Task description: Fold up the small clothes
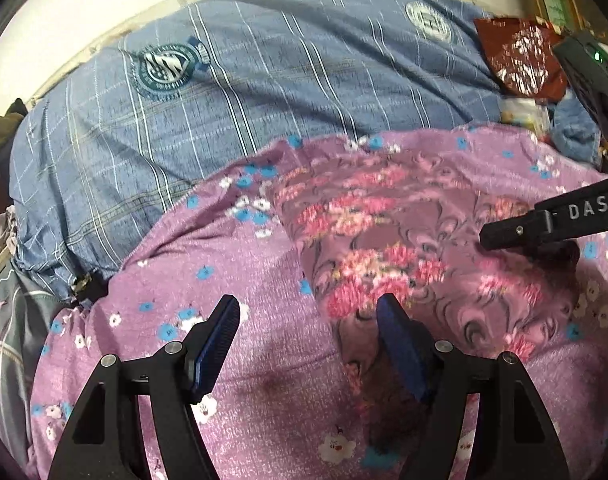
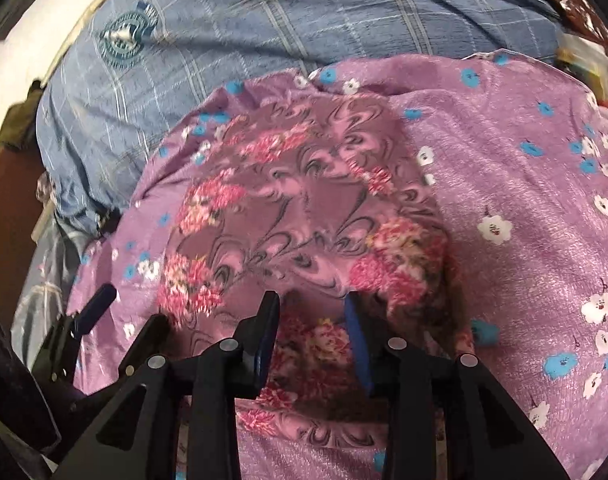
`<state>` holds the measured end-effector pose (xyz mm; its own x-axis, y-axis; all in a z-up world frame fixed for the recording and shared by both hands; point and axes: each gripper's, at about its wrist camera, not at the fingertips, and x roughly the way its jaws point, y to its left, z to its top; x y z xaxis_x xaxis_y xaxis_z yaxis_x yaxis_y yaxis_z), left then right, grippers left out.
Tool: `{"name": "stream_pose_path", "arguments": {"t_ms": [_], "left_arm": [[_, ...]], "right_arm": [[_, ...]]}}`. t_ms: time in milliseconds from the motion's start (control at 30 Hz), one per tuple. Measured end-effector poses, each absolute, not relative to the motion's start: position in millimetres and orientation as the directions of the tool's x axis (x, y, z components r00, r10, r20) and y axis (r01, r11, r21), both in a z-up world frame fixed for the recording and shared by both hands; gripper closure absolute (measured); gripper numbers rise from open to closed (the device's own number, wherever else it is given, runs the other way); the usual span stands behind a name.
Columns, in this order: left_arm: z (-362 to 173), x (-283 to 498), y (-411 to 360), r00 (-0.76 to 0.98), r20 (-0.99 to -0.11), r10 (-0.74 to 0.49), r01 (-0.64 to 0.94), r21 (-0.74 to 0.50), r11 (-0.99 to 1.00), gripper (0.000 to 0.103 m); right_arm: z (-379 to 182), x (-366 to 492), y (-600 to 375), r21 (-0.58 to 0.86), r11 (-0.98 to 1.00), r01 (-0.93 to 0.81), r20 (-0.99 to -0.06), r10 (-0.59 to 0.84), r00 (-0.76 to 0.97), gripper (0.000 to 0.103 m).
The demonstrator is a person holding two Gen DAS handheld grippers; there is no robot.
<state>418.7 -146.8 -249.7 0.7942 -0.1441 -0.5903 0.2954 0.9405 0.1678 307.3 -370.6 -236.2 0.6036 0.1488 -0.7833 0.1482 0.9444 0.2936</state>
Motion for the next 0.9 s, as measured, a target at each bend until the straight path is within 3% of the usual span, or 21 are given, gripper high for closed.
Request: {"name": "stream_pose_path", "arguments": {"t_ms": [267,900], "left_arm": [[-240.6,409.0,-134.5,0.851,-0.507,-0.139,0.235,0.129,0.963,0.032],[-236.1,412.5,-116.8,0.867,-0.483,-0.118,0.179,0.082,0.98,0.032]], "right_arm": [[-211.2,303.0,-379.2,0.233,0.955,0.183,-0.673,0.023,0.739,0.065],[-212.3,312.3,-353.8,0.255,0.96,0.116,-0.657,0.084,0.749,0.065]]}}
